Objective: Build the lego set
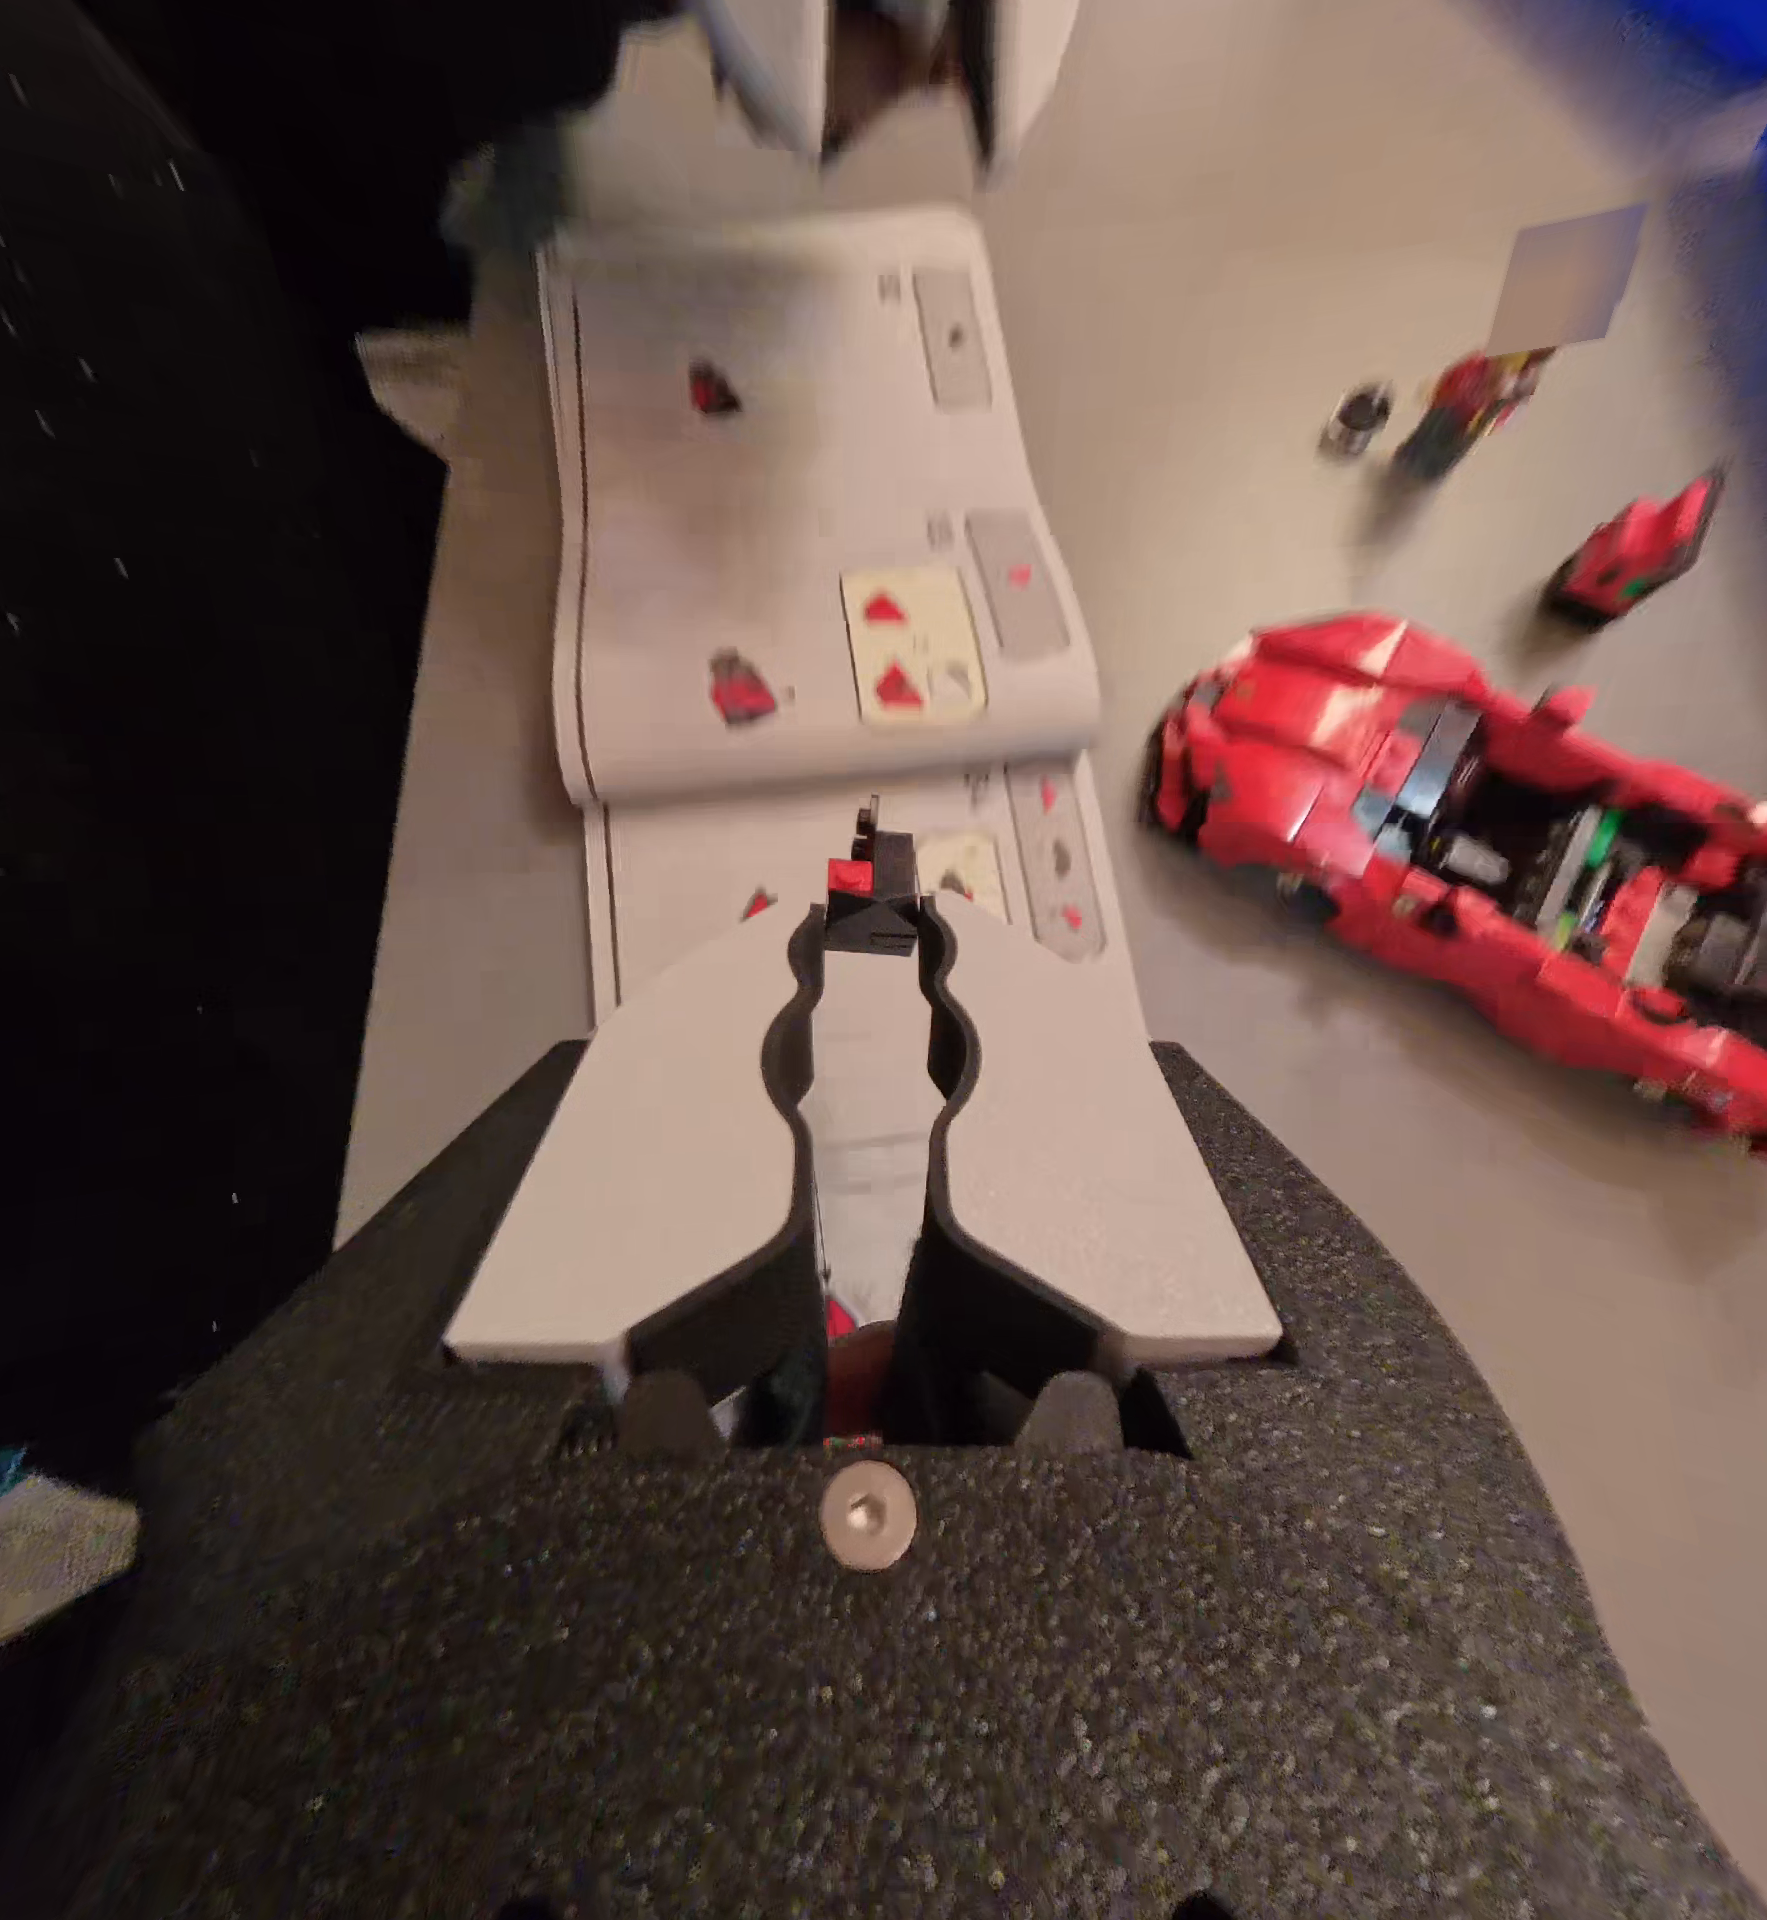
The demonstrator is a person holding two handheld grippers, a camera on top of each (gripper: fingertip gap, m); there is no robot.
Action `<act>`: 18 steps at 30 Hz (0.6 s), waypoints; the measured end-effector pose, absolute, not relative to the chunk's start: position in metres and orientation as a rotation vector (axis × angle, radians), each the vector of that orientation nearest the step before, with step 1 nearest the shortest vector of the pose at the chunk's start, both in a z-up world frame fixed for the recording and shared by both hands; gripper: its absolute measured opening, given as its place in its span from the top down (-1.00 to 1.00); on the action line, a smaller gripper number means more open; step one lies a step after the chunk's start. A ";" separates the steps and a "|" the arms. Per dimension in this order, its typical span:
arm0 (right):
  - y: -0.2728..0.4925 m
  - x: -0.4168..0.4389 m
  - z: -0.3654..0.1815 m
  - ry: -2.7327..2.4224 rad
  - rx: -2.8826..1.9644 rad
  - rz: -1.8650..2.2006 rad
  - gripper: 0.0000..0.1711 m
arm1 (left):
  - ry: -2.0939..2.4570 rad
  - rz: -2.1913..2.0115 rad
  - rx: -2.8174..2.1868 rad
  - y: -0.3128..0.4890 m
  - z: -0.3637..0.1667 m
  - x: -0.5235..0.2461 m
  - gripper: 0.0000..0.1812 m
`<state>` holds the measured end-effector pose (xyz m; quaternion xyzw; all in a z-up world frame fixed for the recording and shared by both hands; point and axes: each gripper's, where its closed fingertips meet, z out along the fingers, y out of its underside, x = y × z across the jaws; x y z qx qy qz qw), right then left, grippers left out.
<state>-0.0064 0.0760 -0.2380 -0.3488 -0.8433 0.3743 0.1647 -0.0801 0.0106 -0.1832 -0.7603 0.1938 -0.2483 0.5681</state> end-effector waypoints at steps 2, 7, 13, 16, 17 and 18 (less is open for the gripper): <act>0.081 0.002 -0.252 -2.454 -0.997 1.035 0.80 | 0.408 -0.561 -1.770 0.007 -0.177 -0.092 0.73; 0.087 0.007 -0.270 -2.525 -0.983 0.955 0.80 | 0.361 -0.511 -1.753 0.000 -0.170 -0.107 0.73; 0.090 0.011 -0.283 -2.597 -1.015 0.888 0.80 | 0.344 -0.513 -1.761 -0.001 -0.174 -0.110 0.74; 0.089 0.011 -0.282 -2.583 -1.025 0.906 0.77 | 0.348 -0.527 -1.763 0.001 -0.175 -0.107 0.74; 0.089 0.011 -0.282 -2.577 -1.037 0.903 0.70 | 0.352 -0.530 -1.764 0.002 -0.176 -0.106 0.74; 0.089 0.011 -0.281 -2.565 -1.057 0.902 0.64 | 0.356 -0.531 -1.765 0.003 -0.176 -0.105 0.74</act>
